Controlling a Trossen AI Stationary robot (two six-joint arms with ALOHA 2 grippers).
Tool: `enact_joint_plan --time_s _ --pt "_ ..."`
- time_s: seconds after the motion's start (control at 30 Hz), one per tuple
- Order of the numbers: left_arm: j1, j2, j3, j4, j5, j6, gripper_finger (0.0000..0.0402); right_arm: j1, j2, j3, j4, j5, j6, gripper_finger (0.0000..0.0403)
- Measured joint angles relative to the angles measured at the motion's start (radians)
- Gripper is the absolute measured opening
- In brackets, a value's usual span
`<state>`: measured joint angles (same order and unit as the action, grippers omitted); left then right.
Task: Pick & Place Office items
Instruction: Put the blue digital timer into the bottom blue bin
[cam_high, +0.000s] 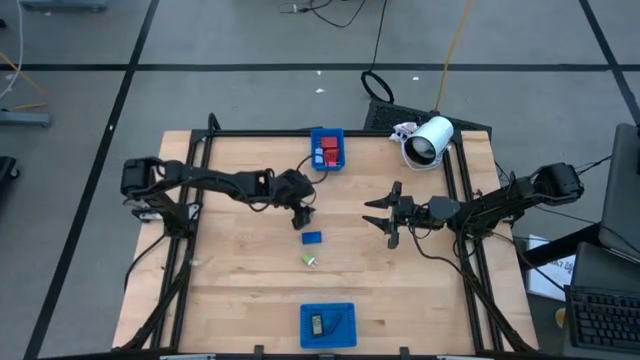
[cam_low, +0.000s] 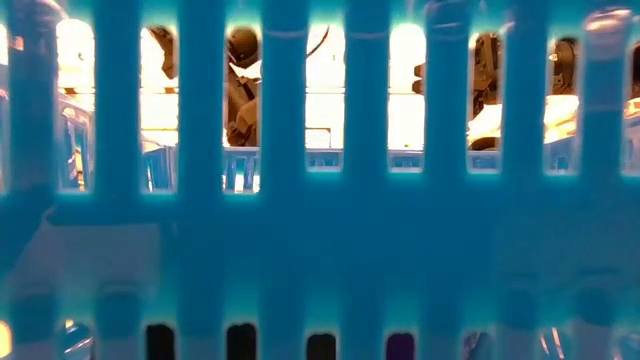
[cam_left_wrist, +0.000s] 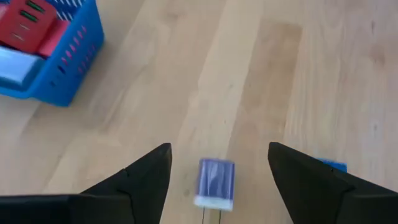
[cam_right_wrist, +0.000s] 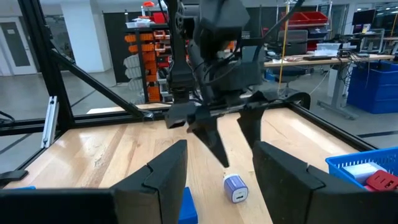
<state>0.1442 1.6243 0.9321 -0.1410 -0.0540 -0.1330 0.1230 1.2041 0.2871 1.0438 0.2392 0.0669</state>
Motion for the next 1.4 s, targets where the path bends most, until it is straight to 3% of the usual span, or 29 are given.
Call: enact_joint_plan --time_s 0.27,0.8,1.13,1.4 --pt "-0.009 0.058 0.001 -0.049 0.000 0.098 0.0260 0.000 0.000 0.000 -0.001 0.000 0.000 0.0171" --pt "-0.009 0.205 0.004 -0.023 0.008 0.099 0.0270 0.000 0.000 0.000 -0.003 0.000 0.000 0.0171" --pt "-0.009 0.209 0.003 -0.007 0.008 0.082 0.0251 0.000 0.000 0.000 -0.005 0.000 0.000 0.0171" --pt "-0.009 0.211 0.002 -0.007 0.004 0.068 0.0264 0.000 0.000 0.000 -0.005 0.000 0.000 0.0171"
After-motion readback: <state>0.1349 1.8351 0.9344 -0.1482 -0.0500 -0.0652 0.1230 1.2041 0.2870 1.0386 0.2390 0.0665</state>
